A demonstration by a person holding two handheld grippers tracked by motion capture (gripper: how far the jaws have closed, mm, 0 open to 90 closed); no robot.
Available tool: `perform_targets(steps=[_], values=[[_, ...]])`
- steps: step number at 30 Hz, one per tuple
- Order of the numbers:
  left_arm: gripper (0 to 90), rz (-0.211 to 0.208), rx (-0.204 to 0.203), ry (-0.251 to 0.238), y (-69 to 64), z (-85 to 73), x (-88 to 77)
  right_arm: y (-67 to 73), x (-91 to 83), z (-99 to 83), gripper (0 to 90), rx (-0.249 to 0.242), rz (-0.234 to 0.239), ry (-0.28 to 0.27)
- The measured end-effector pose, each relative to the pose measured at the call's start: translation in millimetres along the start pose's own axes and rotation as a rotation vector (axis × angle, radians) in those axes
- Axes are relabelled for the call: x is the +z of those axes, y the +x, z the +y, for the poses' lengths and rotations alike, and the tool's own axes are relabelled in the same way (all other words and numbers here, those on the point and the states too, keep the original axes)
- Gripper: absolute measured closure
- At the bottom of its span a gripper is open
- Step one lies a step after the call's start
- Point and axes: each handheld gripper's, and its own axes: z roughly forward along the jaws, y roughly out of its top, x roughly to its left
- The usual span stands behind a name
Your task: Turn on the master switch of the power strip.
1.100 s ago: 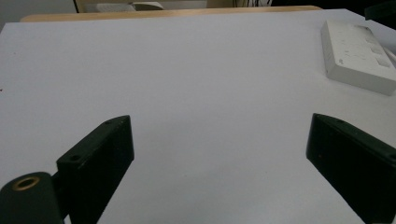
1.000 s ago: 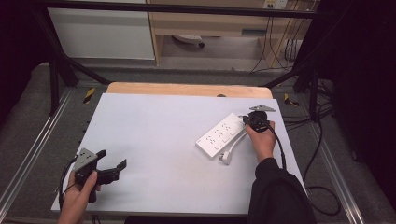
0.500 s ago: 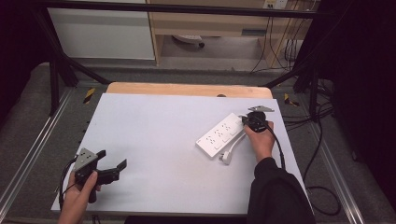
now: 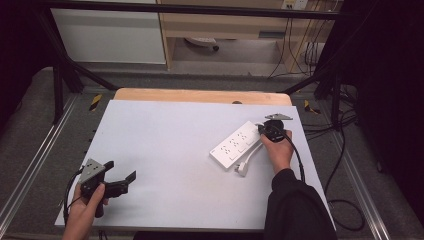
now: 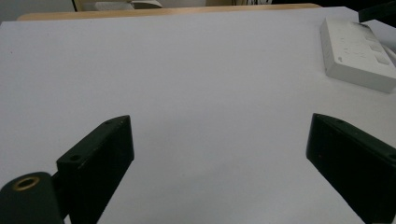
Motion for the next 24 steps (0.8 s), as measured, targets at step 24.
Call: perform_targets(steps=[24], values=[[7.7,-0.005,0.004,0.005,-1.4,-0.1,0.7,2.8,2.4,-1.3,90.0,0.002,0.006,-0.005]])
